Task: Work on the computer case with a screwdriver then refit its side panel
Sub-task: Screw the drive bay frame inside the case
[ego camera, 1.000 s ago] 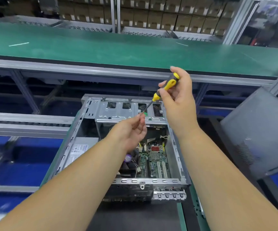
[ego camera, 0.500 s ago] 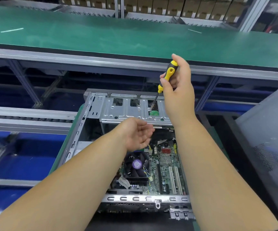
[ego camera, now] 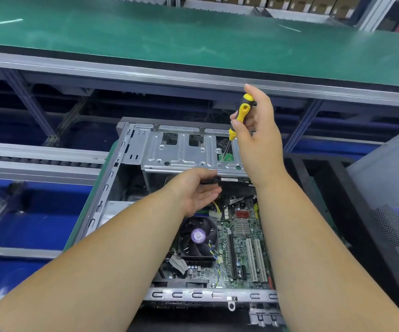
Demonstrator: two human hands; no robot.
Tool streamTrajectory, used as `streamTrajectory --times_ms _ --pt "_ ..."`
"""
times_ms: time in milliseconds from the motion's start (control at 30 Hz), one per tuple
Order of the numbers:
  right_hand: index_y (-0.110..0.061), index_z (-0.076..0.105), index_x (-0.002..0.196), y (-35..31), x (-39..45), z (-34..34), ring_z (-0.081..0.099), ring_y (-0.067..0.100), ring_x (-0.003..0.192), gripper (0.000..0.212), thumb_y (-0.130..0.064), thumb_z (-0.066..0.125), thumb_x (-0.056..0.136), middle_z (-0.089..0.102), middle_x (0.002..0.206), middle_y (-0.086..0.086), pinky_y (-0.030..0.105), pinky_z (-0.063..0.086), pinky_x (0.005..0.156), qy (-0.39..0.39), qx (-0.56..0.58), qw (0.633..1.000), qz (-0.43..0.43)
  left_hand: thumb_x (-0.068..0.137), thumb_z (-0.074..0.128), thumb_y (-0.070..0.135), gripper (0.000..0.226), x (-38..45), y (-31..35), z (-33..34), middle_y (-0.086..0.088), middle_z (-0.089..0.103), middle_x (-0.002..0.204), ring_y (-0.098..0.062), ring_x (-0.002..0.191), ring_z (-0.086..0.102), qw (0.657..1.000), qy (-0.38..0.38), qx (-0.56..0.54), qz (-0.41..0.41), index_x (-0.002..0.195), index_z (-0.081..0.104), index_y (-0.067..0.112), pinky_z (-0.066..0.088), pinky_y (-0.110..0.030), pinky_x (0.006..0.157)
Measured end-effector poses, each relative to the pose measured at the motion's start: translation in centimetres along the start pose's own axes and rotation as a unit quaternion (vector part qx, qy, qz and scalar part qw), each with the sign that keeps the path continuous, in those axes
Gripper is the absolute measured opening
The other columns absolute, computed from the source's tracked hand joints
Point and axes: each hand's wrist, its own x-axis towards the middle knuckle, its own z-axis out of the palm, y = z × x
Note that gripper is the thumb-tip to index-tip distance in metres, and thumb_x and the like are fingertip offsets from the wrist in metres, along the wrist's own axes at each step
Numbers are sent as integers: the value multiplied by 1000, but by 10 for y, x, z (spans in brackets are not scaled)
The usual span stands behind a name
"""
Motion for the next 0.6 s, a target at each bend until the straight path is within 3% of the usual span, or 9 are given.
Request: streamTrajectory --times_ms 333,600 --pt "-36 39 142 -2 1 1 61 9 104 57 -7 53 95 59 116 -1 18 48 93 -36 -4 999 -17 90 65 18 20 2 1 -1 -15 67 102 -23 81 71 1000 -11 -10 3 107 61 8 59 -28 67" --pt "-38 40 140 -2 0 0 61 13 103 56 -8 52 94 60 109 -6 36 52 94 -50 -9 999 -16 90 66 16 14 3 0 -1 -15 64 104 -23 82 71 1000 -17 -17 11 100 61 6 60 -26 66"
